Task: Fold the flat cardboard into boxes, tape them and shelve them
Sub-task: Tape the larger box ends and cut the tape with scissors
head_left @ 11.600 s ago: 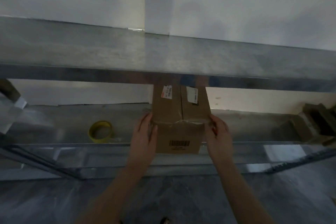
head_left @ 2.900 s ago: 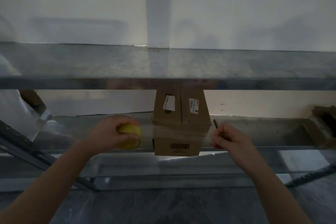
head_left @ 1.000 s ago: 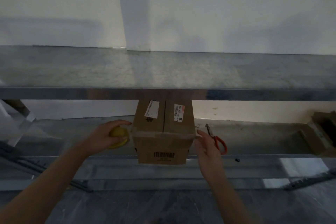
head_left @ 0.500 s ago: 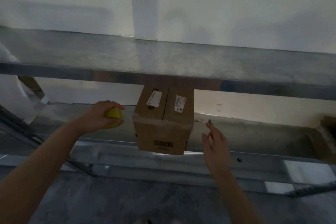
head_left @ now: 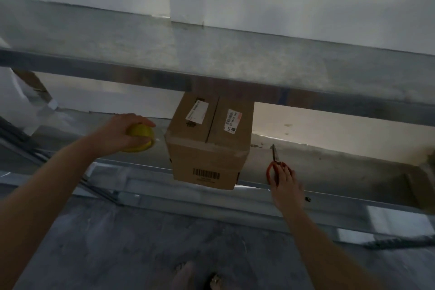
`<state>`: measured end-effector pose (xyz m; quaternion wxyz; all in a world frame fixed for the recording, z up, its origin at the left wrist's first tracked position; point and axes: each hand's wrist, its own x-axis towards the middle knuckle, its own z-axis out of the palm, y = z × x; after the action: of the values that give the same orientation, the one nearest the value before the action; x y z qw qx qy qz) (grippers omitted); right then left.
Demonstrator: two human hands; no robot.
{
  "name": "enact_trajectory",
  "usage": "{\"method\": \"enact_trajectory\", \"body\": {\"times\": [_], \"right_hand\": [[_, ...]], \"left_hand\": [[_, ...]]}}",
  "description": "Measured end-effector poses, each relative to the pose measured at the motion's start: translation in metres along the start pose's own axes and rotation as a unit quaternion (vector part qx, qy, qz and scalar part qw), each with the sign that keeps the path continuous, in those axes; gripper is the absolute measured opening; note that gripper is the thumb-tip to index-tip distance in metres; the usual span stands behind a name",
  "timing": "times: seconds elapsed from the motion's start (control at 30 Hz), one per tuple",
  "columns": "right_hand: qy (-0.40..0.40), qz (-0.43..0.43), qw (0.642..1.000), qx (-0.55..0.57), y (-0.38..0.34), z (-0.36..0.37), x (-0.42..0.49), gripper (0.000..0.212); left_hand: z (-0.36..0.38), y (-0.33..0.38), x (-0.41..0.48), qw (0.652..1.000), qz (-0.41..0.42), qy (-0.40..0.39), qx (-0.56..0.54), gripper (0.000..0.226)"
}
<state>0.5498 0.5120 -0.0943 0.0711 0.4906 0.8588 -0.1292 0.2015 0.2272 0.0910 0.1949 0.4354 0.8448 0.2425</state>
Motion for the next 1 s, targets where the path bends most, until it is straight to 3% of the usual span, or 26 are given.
{"method": "enact_trajectory", "body": {"times": [0.1, 0.27, 0.37, 0.5, 0.6, 0.9, 1.0], "right_hand": [[0.07, 0.055, 0.996, 0.022, -0.007, -0.002, 0.005, 0.05], [0.067, 0.143, 0.986, 0.051, -0.014, -0.006, 0.02, 0.032], [0.024, 0.174, 0.984, 0.013, -0.015, -0.016, 0.028, 0.024], [0.017, 0.188, 0.981, 0.039, -0.012, -0.021, 0.014, 0.028], [0.048, 0.199, 0.968, 0.146, -0.024, -0.022, -0.025, 0.025], [0.178, 0.2, 0.929, 0.257, -0.148, -0.014, -0.213, 0.034], [0.139, 0.196, 0.928, 0.283, -0.201, -0.013, -0.236, 0.034]], "left_hand": [[0.0, -0.006, -0.002, 1.0, -0.014, 0.004, -0.014, 0.042], [-0.003, -0.011, 0.004, 1.0, -0.021, -0.008, 0.006, 0.044], [-0.007, -0.012, 0.009, 1.0, -0.013, -0.024, 0.009, 0.045], [-0.012, -0.016, 0.016, 0.997, 0.006, -0.071, 0.009, 0.038], [-0.016, -0.019, 0.019, 0.994, 0.032, -0.107, -0.014, 0.034], [-0.018, -0.024, 0.032, 0.985, 0.086, -0.148, -0.031, 0.032], [-0.018, -0.027, 0.034, 0.985, 0.08, -0.144, -0.046, 0.032]]}}
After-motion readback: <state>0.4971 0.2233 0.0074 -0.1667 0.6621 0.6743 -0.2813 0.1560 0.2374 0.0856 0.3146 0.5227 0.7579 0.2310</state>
